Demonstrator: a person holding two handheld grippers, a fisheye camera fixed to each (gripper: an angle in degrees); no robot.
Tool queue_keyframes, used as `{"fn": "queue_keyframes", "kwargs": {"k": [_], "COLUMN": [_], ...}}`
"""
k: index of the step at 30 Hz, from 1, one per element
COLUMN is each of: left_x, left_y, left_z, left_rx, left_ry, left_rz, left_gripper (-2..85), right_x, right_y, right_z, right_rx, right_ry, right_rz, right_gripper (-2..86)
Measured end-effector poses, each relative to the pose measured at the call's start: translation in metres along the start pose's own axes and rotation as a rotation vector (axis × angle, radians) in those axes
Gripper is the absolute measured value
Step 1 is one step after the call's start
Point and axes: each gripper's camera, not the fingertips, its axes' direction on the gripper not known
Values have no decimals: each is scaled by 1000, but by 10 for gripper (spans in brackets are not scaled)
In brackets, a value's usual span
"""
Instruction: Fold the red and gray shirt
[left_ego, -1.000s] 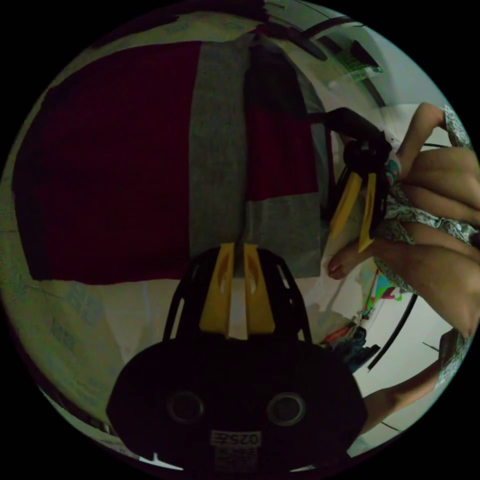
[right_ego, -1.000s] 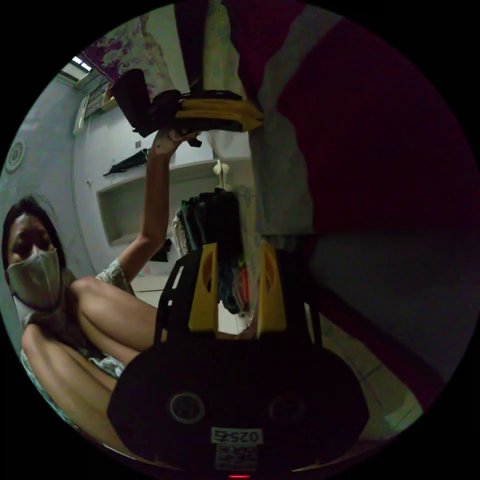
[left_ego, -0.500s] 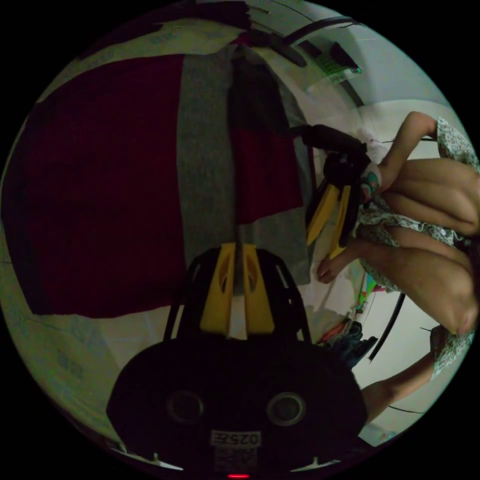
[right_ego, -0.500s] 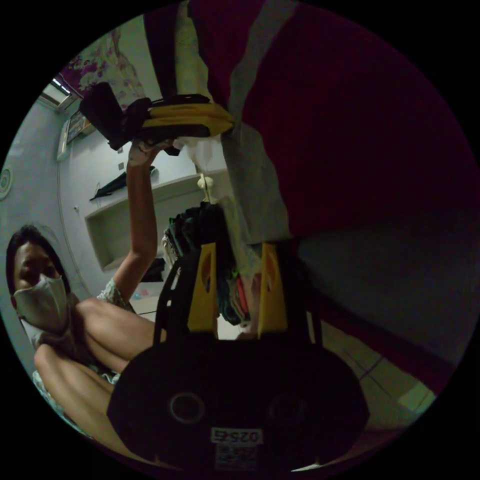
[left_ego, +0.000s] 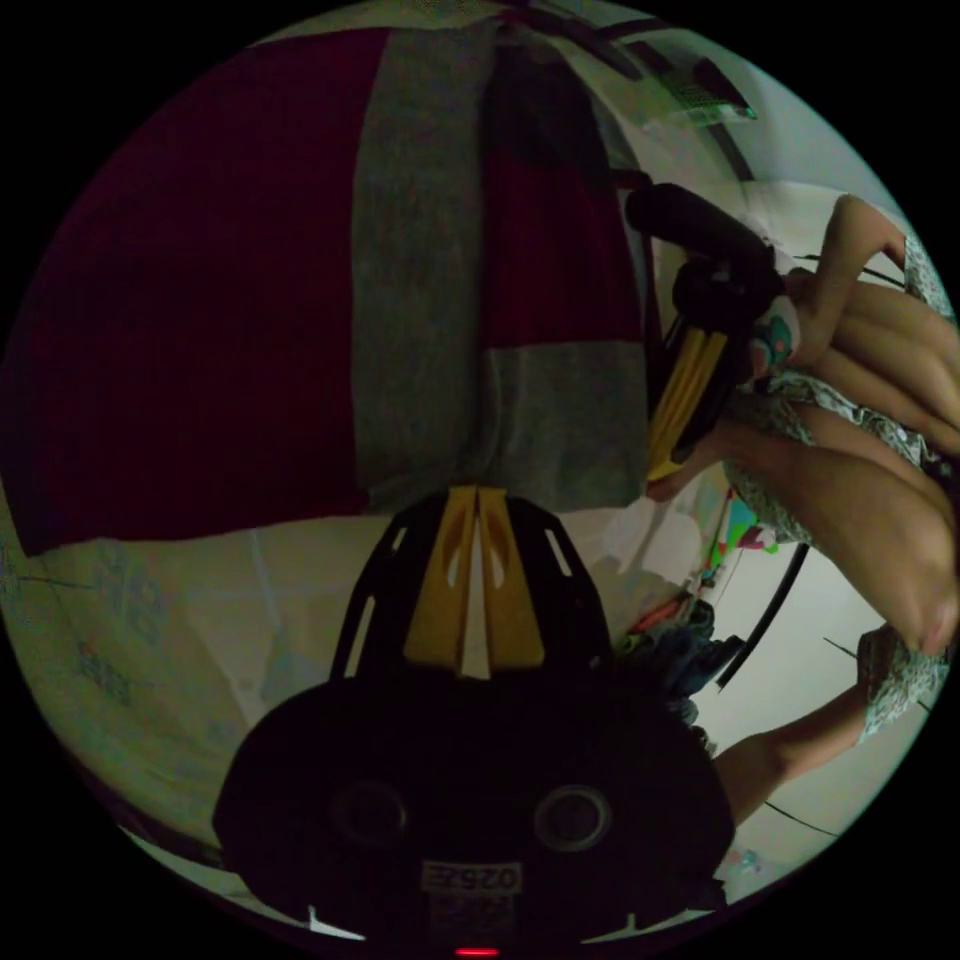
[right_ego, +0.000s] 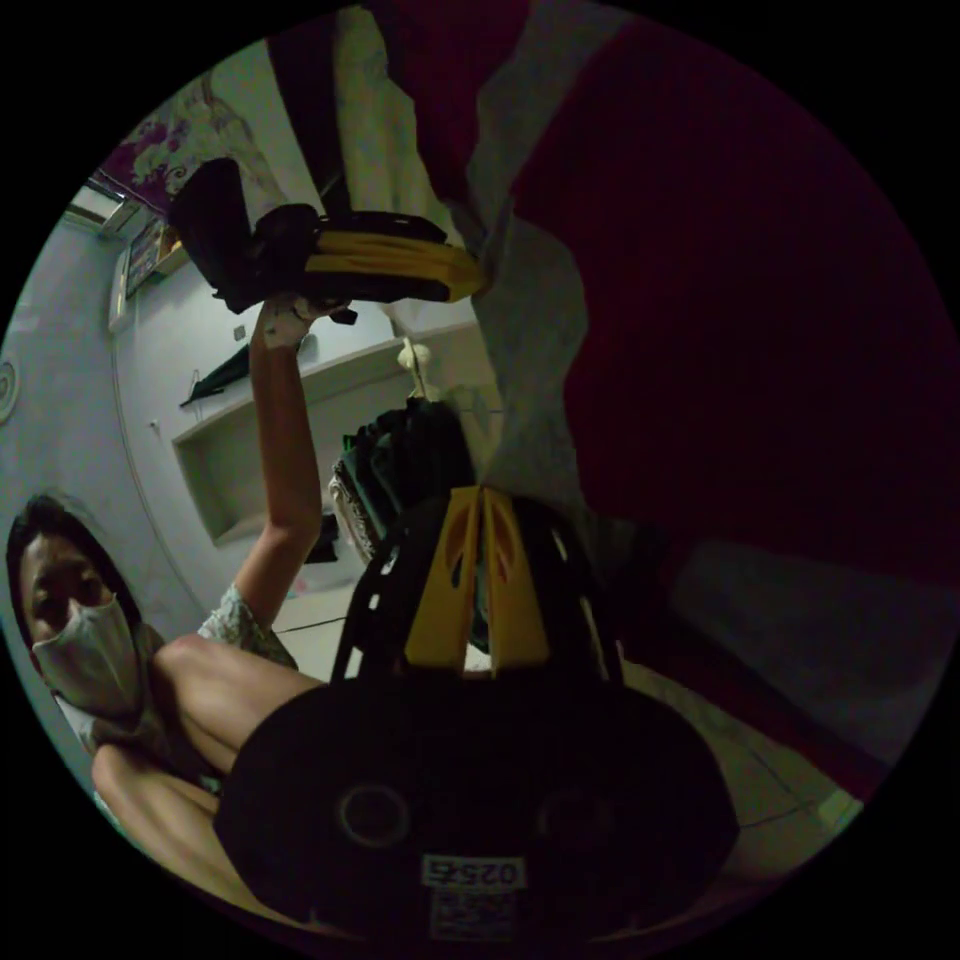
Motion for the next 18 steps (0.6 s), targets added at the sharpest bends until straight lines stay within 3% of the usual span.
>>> {"fn": "queue_keyframes", "kwargs": {"k": [5, 9, 12, 14, 17, 18], "left_x": [8, -1, 5, 15, 58, 90], "left_y": [25, 50, 78, 106, 167, 193], "left_z": [-13, -21, -27, -38, -77, -98], "left_rx": [-44, 28, 54, 164, 602, 842], "left_ry": [-108, 17, 5, 1, 15, -48], "left_rz": [-21, -83, -152, -217, -320, -364], "left_gripper": [-10, -10, -10, -10, -9, -9], "right_x": [-47, -56, -74, -98, -152, -185], "right_y": [22, 41, 65, 96, 173, 208], "right_z": [30, 52, 53, 36, -24, -56], "right_rx": [-64, -109, -207, -236, -134, -13], "right_ry": [129, 266, 195, 181, 297, 412], "right_rz": [-120, -142, -205, -312, -529, -631], "right_gripper": [-9, -9, -9, -9, -9, -9]}}
